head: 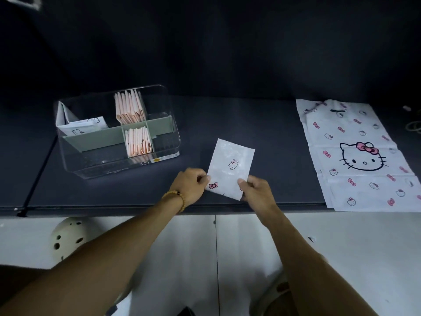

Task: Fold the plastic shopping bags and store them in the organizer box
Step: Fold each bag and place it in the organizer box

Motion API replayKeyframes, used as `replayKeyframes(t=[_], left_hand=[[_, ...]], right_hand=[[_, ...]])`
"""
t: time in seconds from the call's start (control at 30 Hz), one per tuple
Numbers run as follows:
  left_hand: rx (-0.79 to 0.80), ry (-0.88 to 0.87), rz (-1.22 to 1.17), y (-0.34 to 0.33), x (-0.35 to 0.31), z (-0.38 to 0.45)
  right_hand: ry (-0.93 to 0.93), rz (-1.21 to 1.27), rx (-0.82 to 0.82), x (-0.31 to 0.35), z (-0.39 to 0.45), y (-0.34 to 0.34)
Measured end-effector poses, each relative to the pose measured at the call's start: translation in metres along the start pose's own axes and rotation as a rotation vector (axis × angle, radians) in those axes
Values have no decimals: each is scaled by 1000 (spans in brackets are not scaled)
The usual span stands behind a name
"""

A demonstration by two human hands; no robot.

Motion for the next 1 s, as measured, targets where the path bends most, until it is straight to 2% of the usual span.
replayKeyframes(t=[0.07,0.13,0.23,0.33,0.4,0.5,0.53,0.6,0.67,0.73,0.83,0.93,1.0], left_hand=[[-44,48,42,-8,-1,2],[-56,86,91,-14,-2,4],[-64,119,146,-16,-3,7],[-99,123,205,-14,-1,7],[-202,67,277,-13,1,7],[-354,-185,379,-11,3,12],[-346,-288,432,-10,2,17],[-228,-437,574,-8,1,28],[-73,-447,650,-10,4,35],[5,-388,626,-12,13,37],[-22,-332,620,-10,27,28],[-123,-312,607,-9,34,17],[-179,-310,612,-9,35,13]], right_hand=[[-41,-59,-132,-2,3,-6],[-76,-146,-182,-3,10,-11],[-29,-371,-153,1,17,-15],[13,-488,-119,2,22,-16],[27,-544,-98,2,27,-15],[61,-603,-55,4,34,-13],[74,-624,-37,4,35,-12],[119,-701,2,5,36,-12],[191,-792,16,5,36,-14],[257,-847,-12,3,37,-15],[395,-823,-121,4,40,-16],[503,-759,-282,6,35,-15],[567,-762,-323,-2,19,-13]])
Point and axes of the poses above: each hand's wrist, its own z-axis towards the middle knuckle, its own y-axis out of the back of the hand, x = y × z, the point moved 1 cm from there along z, towards the middle knuckle, and after that the axes turned 10 degrees about y, right-handed, at the moved point
